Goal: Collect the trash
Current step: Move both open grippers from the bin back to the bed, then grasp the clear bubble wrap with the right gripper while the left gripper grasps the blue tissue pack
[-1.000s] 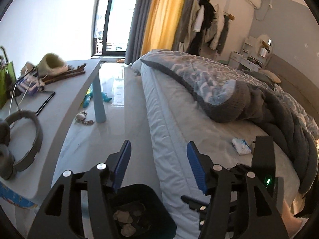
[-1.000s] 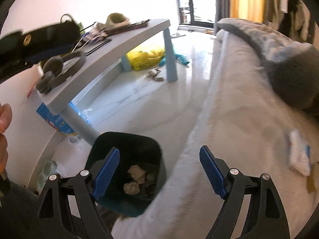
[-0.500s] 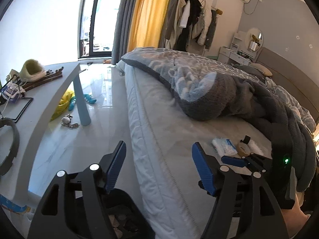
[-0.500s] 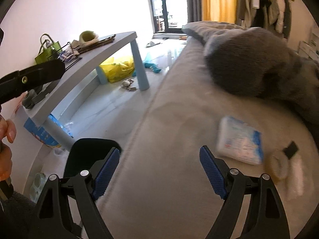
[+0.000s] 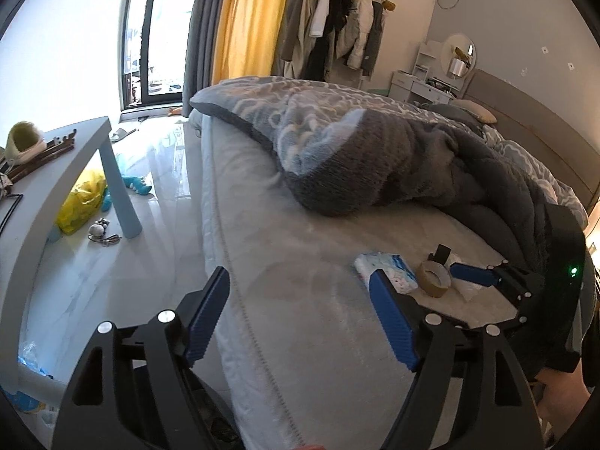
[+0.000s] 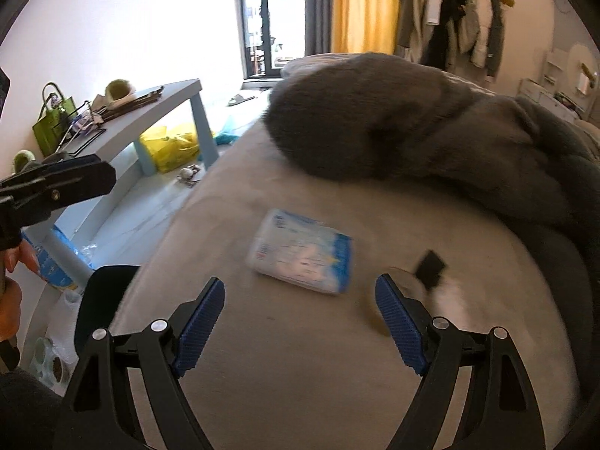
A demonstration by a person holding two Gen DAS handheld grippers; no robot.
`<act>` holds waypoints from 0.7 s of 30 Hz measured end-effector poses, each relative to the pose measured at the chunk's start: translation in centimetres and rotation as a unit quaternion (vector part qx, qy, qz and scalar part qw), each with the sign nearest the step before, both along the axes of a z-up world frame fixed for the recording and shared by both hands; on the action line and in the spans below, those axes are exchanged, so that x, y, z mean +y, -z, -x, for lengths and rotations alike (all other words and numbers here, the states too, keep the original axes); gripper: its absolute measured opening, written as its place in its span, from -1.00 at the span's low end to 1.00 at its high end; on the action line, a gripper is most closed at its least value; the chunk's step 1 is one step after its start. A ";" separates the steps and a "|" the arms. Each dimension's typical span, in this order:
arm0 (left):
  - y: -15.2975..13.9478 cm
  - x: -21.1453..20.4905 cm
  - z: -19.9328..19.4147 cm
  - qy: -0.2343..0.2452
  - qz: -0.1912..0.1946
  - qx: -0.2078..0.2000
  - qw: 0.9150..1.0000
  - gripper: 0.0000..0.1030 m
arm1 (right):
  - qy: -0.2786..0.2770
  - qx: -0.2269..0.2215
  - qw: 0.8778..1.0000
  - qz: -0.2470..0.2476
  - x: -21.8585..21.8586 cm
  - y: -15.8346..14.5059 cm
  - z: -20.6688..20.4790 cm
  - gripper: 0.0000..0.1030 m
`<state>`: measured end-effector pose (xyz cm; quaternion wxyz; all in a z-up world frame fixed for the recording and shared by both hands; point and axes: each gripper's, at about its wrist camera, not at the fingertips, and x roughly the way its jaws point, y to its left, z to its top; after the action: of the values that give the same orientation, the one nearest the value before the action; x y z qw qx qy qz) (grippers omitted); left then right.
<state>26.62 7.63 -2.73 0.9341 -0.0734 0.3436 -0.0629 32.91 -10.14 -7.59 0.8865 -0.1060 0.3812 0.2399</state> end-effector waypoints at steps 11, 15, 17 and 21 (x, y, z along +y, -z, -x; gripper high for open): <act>1.4 -2.8 -2.4 0.014 0.007 0.017 1.000 0.58 | 0.048 -0.001 0.999 -0.014 -6.5 0.8 -1.6 0.62; 2.0 -4.1 -3.2 0.023 0.013 0.025 0.999 0.59 | 0.058 0.006 0.998 -0.013 -8.3 1.7 -2.0 0.62; 2.2 -4.6 -3.5 0.026 0.017 0.029 0.999 0.60 | 0.059 0.012 0.998 -0.015 -8.8 2.1 -2.3 0.55; 2.8 -5.8 -4.1 0.033 0.012 0.036 0.999 0.61 | 0.057 0.024 0.998 -0.019 -9.8 2.8 -2.8 0.39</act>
<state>30.70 1.81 -5.54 0.9176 -0.0753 0.3785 -0.0956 35.72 -19.90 -10.38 0.8914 -0.0615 0.4028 0.1987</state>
